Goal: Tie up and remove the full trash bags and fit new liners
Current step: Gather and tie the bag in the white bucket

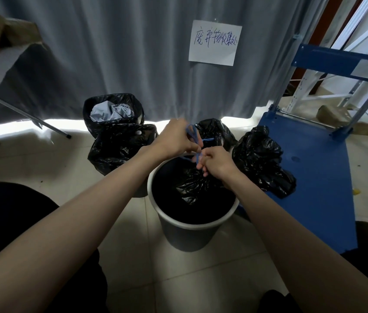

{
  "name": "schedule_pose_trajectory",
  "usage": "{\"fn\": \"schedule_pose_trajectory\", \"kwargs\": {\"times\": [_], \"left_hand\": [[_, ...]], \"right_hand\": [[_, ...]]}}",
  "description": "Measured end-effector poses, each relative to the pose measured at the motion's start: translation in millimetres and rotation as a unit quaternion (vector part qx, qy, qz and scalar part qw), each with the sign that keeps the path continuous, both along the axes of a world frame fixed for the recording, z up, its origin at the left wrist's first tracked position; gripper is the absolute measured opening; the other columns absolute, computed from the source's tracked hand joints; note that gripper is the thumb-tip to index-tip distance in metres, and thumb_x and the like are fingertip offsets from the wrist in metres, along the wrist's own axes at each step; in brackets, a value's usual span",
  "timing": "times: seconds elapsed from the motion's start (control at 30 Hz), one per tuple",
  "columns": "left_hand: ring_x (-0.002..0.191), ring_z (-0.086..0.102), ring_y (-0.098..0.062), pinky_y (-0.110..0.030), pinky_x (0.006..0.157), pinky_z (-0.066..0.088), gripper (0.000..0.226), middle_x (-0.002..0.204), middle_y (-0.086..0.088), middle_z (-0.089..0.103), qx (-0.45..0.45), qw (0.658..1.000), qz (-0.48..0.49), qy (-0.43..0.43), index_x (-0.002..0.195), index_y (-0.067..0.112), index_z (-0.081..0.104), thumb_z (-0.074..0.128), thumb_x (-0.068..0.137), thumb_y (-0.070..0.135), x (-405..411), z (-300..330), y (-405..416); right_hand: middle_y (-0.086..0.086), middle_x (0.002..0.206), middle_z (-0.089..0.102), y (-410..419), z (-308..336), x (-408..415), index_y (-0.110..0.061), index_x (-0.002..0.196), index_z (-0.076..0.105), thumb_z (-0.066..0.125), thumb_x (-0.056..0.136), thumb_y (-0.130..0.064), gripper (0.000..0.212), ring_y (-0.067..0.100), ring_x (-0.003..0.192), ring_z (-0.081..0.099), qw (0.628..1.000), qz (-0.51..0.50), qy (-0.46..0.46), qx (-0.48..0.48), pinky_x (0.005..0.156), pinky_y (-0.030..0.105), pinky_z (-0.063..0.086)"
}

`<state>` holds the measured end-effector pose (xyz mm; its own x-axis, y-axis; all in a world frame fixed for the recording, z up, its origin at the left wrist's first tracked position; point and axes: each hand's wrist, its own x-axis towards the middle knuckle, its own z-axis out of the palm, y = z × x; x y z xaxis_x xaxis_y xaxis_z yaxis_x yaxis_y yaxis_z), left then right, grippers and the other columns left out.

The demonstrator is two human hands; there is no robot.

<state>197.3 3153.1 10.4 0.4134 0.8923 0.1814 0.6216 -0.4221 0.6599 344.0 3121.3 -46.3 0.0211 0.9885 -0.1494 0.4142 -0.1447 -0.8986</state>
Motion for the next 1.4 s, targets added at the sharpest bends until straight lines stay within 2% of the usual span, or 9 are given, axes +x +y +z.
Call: {"fn": "schedule_pose_trajectory", "kwargs": {"times": [0.13, 0.27, 0.4, 0.5, 0.73, 0.9, 1.1, 1.23, 1.4], "left_hand": [[0.068, 0.063, -0.001, -0.013, 0.063, 0.046, 0.015, 0.068, 0.008, 0.07, 0.039, 0.999, -0.017, 0.025, 0.077, 0.02, 0.079, 0.082, 0.067, 0.009, 1.1, -0.2, -0.1], [0.065, 0.061, 0.002, -0.017, 0.066, 0.047, 0.008, 0.068, 0.01, 0.07, 0.027, 0.998, -0.013, 0.046, 0.078, 0.017, 0.079, 0.082, 0.071, 0.017, -0.9, -5.6, 6.1], [0.069, 0.065, -0.013, -0.033, 0.068, 0.053, 0.009, 0.072, -0.002, 0.072, -0.003, 0.997, -0.025, 0.066, 0.077, 0.015, 0.077, 0.077, 0.077, 0.024, -7.1, -15.0, 9.0], [0.055, 0.054, -0.003, -0.029, 0.063, 0.047, 0.021, 0.062, -0.001, 0.066, -0.01, 0.997, -0.026, 0.067, 0.073, 0.01, 0.075, 0.074, 0.083, 0.028, -7.9, -15.1, 5.9], [0.05, 0.052, 0.002, -0.015, 0.056, 0.04, 0.019, 0.061, 0.0, 0.069, -0.035, 0.997, 0.004, 0.069, 0.067, 0.011, 0.074, 0.082, 0.075, 0.025, -7.6, -8.4, 7.6], [0.042, 0.051, 0.003, -0.018, 0.055, 0.041, 0.016, 0.053, 0.006, 0.063, -0.044, 0.992, 0.037, 0.112, 0.064, 0.014, 0.074, 0.084, 0.073, 0.023, -13.1, 2.8, 8.0], [0.072, 0.063, -0.017, -0.03, 0.075, 0.052, 0.018, 0.074, -0.008, 0.073, -0.009, 0.978, 0.115, 0.176, 0.08, 0.014, 0.08, 0.086, 0.069, 0.027, -22.3, 12.6, 12.0], [0.081, 0.067, -0.024, -0.03, 0.073, 0.052, 0.015, 0.079, -0.007, 0.072, 0.015, 0.97, 0.134, 0.203, 0.081, 0.019, 0.079, 0.085, 0.068, 0.024, -18.4, 8.8, 10.7], [0.091, 0.063, -0.018, -0.032, 0.081, 0.049, 0.024, 0.093, 0.001, 0.068, 0.021, 0.992, -0.013, 0.127, 0.099, 0.019, 0.073, 0.079, 0.076, 0.023, 6.3, 3.7, 1.5]], "right_hand": [[0.001, 0.067, 0.063, 1.4, -0.6, 0.5, -0.007, 0.076, 0.073, 0.048, 0.093, -0.008, 0.03, 0.015, 0.053, 0.05, 0.998, 0.057, -0.032, -0.002, 0.055, 0.024, 0.045], [-0.001, 0.067, 0.057, -3.9, 0.6, 3.4, -0.013, 0.08, 0.078, 0.058, 0.093, -0.016, 0.024, 0.009, 0.054, 0.045, 0.997, 0.054, 0.05, 0.004, 0.05, 0.02, 0.04], [0.0, 0.068, 0.054, -7.0, 2.8, 6.9, -0.018, 0.08, 0.077, 0.055, 0.095, -0.011, 0.027, 0.006, 0.055, 0.043, 0.994, 0.055, 0.089, -0.008, 0.047, 0.017, 0.038], [0.0, 0.066, 0.053, -7.7, 4.3, 6.4, -0.014, 0.08, 0.077, 0.054, 0.095, -0.01, 0.027, 0.007, 0.054, 0.042, 0.993, 0.034, 0.114, -0.025, 0.045, 0.017, 0.037], [0.004, 0.059, 0.047, -11.1, 13.9, 10.4, 0.001, 0.097, 0.074, 0.062, 0.09, -0.008, 0.016, 0.011, 0.049, 0.042, 0.974, -0.07, 0.206, -0.059, 0.043, 0.02, 0.036], [0.009, 0.072, 0.064, -11.0, 18.0, 18.7, -0.001, 0.096, 0.072, 0.064, 0.09, -0.005, 0.011, 0.014, 0.057, 0.06, 0.945, -0.135, 0.291, -0.065, 0.058, 0.021, 0.056], [0.006, 0.082, 0.074, -7.7, 11.7, 20.9, -0.005, 0.098, 0.071, 0.064, 0.091, -0.007, 0.01, 0.014, 0.068, 0.071, 0.938, -0.126, 0.317, -0.069, 0.066, 0.018, 0.057], [0.007, 0.081, 0.073, -7.6, 12.1, 19.9, -0.005, 0.096, 0.071, 0.064, 0.091, -0.007, 0.008, 0.013, 0.067, 0.068, 0.939, -0.104, 0.321, -0.074, 0.064, 0.017, 0.054], [0.007, 0.078, 0.072, -6.9, 12.6, 15.6, -0.005, 0.09, 0.07, 0.061, 0.092, -0.002, 0.01, 0.013, 0.065, 0.066, 0.945, -0.08, 0.307, -0.08, 0.061, 0.018, 0.055]]}}
